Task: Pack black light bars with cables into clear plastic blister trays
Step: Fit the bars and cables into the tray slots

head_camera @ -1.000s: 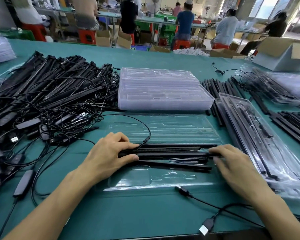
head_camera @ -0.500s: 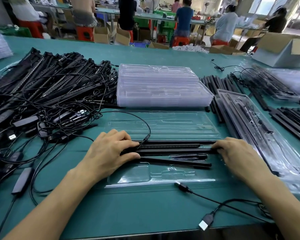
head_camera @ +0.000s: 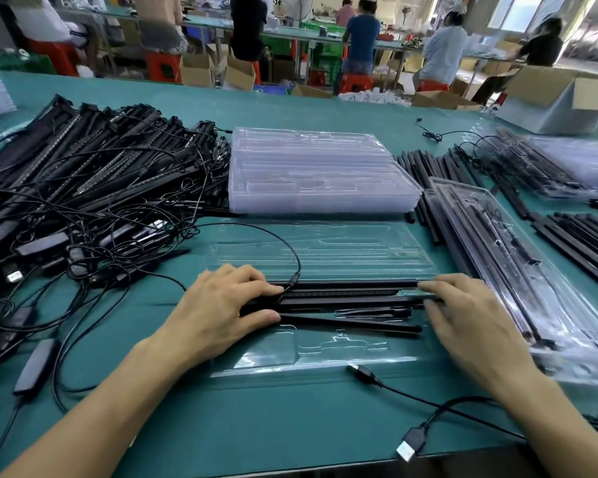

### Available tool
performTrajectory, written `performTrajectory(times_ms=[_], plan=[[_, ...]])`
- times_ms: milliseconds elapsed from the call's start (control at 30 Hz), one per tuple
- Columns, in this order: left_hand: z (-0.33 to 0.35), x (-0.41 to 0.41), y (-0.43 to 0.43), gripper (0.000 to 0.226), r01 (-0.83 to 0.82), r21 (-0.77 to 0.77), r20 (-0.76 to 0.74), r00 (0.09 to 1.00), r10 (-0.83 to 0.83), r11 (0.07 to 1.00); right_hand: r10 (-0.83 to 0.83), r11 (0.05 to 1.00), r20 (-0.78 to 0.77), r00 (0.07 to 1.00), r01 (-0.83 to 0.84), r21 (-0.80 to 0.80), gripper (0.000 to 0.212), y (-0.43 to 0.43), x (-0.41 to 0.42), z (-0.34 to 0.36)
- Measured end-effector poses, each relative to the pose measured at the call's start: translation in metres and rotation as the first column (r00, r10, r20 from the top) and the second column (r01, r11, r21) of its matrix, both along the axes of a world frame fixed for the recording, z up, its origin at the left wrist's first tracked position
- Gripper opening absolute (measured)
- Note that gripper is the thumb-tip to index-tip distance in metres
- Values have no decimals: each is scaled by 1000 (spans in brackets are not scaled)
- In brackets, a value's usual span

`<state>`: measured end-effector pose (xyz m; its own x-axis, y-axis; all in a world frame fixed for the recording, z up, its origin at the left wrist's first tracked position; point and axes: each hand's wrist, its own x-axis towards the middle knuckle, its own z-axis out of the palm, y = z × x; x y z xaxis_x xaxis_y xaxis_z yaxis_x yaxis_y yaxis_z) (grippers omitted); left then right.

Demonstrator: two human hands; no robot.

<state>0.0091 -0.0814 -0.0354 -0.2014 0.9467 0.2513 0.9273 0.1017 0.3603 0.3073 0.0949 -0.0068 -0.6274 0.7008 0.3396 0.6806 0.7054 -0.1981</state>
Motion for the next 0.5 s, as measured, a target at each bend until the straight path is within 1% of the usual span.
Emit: performTrajectory(times_ms=[33,100,133,167,233,300,500], plan=[[-1,-1,1,58,-8,3,14,1000,8,1000,81,996,-69,994,-83,-40,20,-5,1,0],[-2,-4,3,55,-19,8,66,998,19,1000,190,958,-155,969,-218,-188,15,-14,1,0],[-3,-7,3,52,-17,10,101,995,16,1000,211,939,-163,964,-246,-239,13,-16,0,-2],[-3,-9,4,49,-12,13,136,991,10,1000,216,933,-163,963,-253,-256,10,-17,-1,-6],[-2,-16,4,42,-16,22,182,983,12,1000,196,942,-185,963,-238,-238,15,-16,-6,-13],[0,-25,5,38,-27,29,196,980,21,999,191,943,-196,962,-235,-236,17,-14,-16,-16],[0,-29,5,39,-42,56,198,980,31,998,267,926,-147,953,-295,-234,17,-1,-26,-18]])
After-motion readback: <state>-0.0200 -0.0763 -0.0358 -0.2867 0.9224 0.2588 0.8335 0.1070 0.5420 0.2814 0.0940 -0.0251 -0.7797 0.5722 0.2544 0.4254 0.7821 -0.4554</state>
